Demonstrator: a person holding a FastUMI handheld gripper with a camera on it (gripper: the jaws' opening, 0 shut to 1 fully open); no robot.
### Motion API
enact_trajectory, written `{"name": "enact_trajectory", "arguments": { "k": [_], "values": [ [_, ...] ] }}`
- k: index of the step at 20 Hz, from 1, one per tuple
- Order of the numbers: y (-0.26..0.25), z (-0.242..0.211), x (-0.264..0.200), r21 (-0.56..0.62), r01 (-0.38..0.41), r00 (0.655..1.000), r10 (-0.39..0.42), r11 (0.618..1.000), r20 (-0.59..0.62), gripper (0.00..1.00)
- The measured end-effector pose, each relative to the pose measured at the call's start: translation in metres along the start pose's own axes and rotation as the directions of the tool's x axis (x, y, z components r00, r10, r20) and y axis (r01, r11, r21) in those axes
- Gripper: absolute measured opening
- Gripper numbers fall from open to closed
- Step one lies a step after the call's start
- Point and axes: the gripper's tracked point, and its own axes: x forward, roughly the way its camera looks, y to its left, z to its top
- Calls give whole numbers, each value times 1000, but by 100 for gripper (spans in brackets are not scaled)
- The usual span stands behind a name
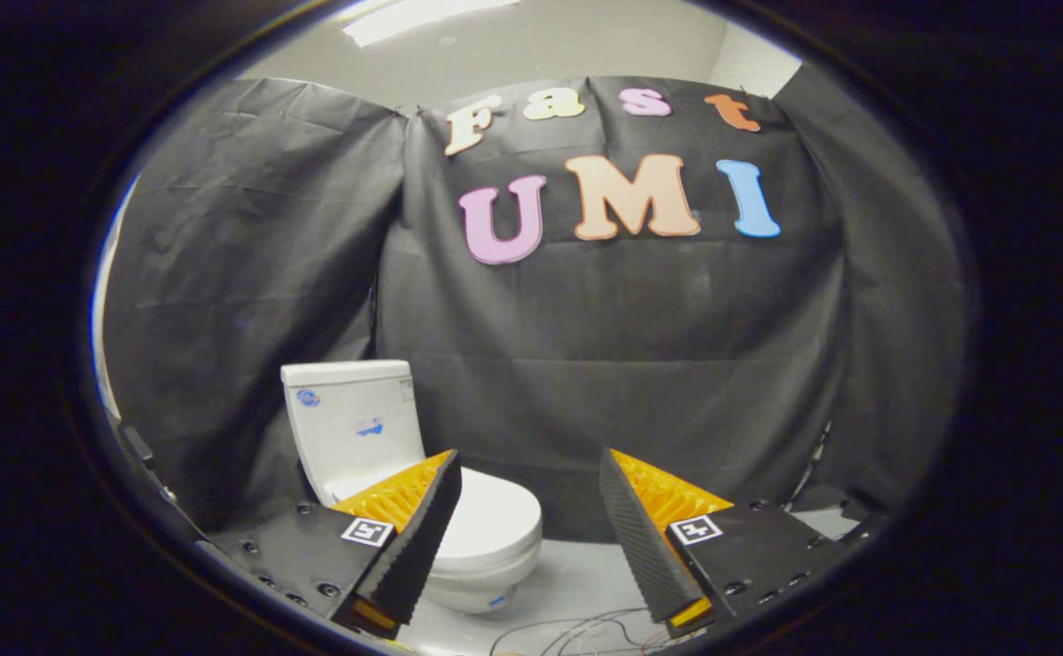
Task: Open the toilet lid.
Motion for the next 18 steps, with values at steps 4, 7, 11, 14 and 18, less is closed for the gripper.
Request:
{"name": "enact_trajectory", "arguments": {
  "k": [4,7,11,14,18],
  "values": [
    [26,1,18,-29,42,999,-42,999,-3,94],
    [53,1,22,-42,66,998,-66,997,-5,94],
    [83,5,16,-44,123,992,-123,991,-2,94],
    [94,19,8,0,199,979,-199,980,49,95],
    [97,44,0,135,325,922,-346,936,176,94]
  ]
}}
